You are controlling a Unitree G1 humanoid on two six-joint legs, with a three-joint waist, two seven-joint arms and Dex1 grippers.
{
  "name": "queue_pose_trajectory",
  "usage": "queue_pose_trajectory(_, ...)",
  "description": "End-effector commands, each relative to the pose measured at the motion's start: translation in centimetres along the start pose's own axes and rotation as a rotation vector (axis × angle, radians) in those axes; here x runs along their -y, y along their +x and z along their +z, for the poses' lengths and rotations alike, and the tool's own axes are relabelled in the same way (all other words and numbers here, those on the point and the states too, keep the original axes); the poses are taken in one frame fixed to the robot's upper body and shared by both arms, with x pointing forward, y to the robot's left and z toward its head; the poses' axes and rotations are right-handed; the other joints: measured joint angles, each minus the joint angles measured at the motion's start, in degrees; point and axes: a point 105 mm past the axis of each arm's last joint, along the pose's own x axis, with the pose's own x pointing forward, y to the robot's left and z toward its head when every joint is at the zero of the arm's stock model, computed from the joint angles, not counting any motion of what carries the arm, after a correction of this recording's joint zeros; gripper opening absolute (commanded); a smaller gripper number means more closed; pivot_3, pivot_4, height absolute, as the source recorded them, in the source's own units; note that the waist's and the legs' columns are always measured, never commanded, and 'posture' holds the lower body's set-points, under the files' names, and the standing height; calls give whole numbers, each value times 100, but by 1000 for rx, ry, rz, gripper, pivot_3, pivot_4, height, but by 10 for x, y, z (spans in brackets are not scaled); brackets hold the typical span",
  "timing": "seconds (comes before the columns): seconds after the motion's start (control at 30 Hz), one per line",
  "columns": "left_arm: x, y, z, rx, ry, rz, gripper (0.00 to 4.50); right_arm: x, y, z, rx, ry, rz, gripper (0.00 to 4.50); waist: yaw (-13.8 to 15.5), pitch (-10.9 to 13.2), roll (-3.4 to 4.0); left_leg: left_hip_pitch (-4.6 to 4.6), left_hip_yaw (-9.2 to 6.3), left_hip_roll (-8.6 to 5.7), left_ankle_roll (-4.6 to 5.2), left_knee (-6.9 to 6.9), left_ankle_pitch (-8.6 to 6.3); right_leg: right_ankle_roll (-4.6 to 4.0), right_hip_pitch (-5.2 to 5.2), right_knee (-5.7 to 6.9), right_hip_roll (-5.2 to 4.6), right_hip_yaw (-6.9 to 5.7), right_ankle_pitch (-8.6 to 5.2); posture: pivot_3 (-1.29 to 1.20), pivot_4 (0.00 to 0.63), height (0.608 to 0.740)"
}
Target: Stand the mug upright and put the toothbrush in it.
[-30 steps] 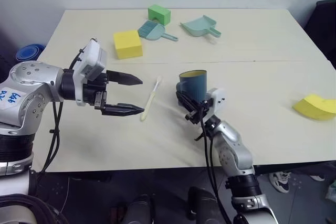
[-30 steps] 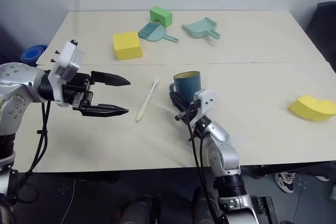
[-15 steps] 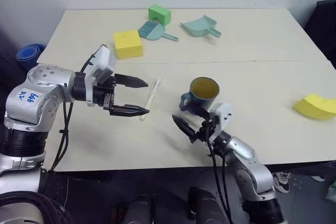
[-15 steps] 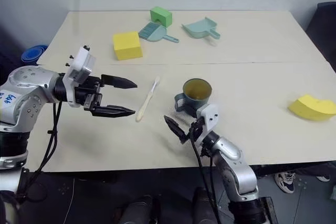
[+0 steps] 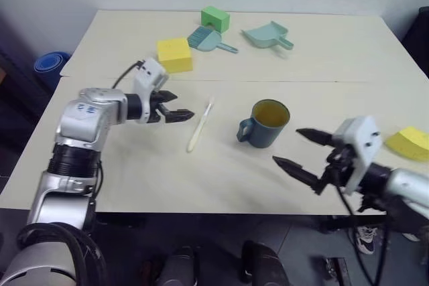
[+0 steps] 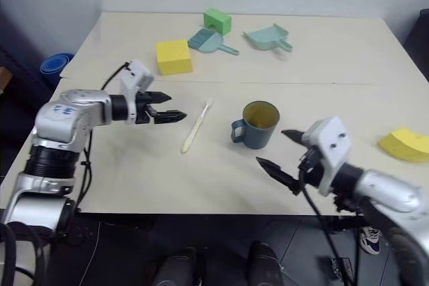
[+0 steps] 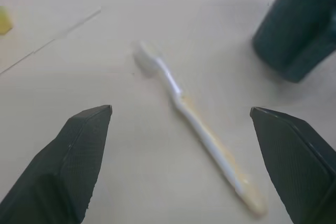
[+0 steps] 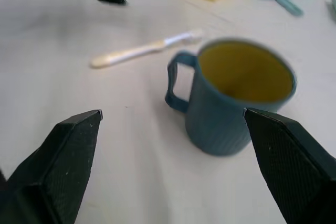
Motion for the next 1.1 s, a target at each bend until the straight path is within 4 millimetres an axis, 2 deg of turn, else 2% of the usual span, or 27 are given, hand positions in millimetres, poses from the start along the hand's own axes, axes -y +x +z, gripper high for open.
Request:
queue_pose_trajectory(0.03,6,16,18,-23,-32,15,4500,-22,-30,39,-22,-55,210,4473,38,7,-2,-7,-4,-1,1,5,-1,0,0,1,-1,-3,0,0,150,740)
queue_pose_trajectory(0.13,4,28,14,-88,-8,56,4500,-20,-50,54,-96,-94,218,4473,67,5,-33,-7,-9,-4,6,1,-1,2,6,-6,-2,-8,1,0,150,740)
queue_pose_trajectory(0.3,-4,39,11,-128,-10,97,4500,-10,-66,60,-153,-133,138,4473,50,3,-61,-5,5,-4,9,1,-2,2,9,-16,-3,0,2,0,150,740)
queue_pose_trajectory(0.43,-2,48,8,-160,-26,78,4500,-7,-68,62,-145,-148,104,4473,58,6,-66,-10,5,-4,9,13,-1,2,8,-15,-3,2,2,0,150,740)
queue_pose_trajectory(0.57,9,66,9,-153,-29,33,4500,-8,-68,63,-132,-159,104,4473,135,7,-67,-10,3,-5,9,13,-1,3,8,-15,-4,0,2,0,150,740)
queue_pose_trajectory(0.73,15,81,-7,-233,-28,50,4500,-12,-63,59,-119,-160,113,4473,147,7,-69,-11,3,-5,9,14,-1,3,7,-14,-4,-1,2,0,150,740)
queue_pose_trajectory(0.87,16,86,-10,-251,-46,50,3653,-12,-61,60,-110,-173,111,4500,153,7,-70,-8,3,-5,9,24,-1,3,11,-11,-4,1,2,0,150,740)
queue_pose_trajectory(1.1,13,84,-12,-253,-45,59,1642,-7,-62,58,-118,-196,84,4500,154,6,-70,-9,2,-4,9,27,-1,3,12,-9,-4,2,2,0,150,740)
